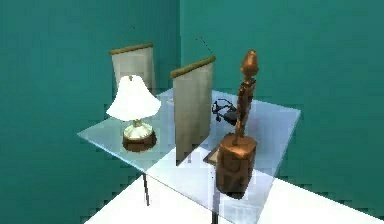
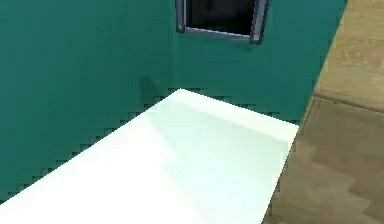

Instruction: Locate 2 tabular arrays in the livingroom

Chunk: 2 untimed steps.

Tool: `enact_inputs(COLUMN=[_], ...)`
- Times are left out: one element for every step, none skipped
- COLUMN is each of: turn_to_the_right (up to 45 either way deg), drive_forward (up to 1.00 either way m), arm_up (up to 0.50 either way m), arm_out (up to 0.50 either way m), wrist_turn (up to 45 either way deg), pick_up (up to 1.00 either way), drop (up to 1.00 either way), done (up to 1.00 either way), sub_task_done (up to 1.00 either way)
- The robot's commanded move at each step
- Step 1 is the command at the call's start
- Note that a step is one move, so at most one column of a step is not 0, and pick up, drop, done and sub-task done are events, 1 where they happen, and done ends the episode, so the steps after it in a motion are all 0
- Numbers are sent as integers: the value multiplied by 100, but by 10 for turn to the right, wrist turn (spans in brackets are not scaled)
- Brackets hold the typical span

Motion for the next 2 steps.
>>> enact_inputs(turn_to_the_right=[-210, 0], drive_forward=[0, 25], arm_up=[0, 0], arm_out=[0, 0], wrist_turn=[0, 0], pick_up=[0, 0], drop=[0, 0], done=[0, 0], sub_task_done=[0, 0])
